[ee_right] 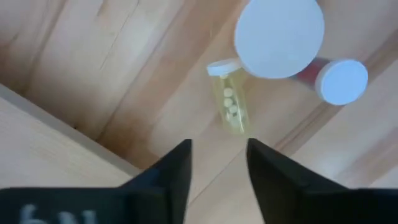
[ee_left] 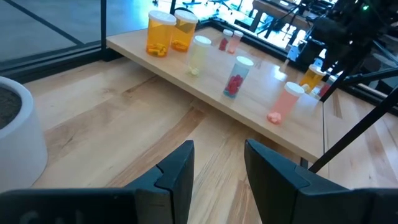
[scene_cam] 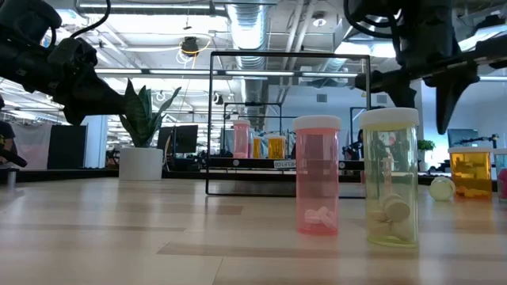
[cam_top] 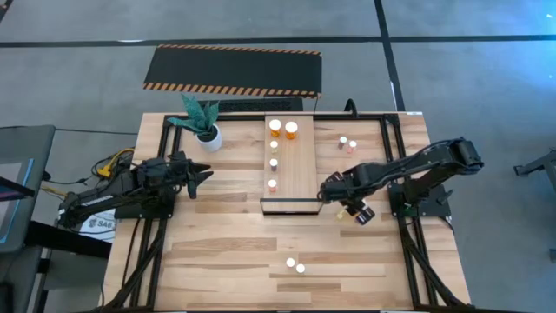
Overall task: Pick and place medicine bottles onto shelf by color
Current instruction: Put the large orange pill bottle on the shelf aligned with the other large orange pill bottles
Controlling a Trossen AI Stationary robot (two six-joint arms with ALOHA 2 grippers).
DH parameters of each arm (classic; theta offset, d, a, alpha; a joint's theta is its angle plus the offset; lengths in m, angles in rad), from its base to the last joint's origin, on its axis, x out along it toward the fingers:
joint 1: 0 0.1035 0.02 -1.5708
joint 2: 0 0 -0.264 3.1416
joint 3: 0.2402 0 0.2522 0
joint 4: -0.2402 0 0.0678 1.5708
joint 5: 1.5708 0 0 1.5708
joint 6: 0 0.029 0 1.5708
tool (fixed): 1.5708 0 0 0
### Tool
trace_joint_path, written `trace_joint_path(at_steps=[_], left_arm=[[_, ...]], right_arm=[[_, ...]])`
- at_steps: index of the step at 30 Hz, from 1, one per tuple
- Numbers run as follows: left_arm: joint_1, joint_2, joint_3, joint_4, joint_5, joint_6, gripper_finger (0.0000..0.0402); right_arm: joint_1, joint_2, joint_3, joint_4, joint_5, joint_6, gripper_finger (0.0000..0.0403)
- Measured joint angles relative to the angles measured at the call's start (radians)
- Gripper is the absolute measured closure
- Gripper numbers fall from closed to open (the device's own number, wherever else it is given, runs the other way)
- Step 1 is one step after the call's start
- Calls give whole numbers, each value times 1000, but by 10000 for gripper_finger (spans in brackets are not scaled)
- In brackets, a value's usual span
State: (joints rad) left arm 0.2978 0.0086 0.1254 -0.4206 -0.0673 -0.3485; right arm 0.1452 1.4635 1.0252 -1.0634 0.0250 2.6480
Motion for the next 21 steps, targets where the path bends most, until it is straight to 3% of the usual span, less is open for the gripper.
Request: trace_joint_path(at_steps=[5,8,21], left_arm=[[0,0,0,0,0,0,274],[0,0,0,0,0,0,274],[0,0,0,0,0,0,274]], right_arm=[[0,-8,0,-46,-1,34,153],[0,-21,0,-66,-2,21,128],[5,-72,0,-143,-2,-168,126]])
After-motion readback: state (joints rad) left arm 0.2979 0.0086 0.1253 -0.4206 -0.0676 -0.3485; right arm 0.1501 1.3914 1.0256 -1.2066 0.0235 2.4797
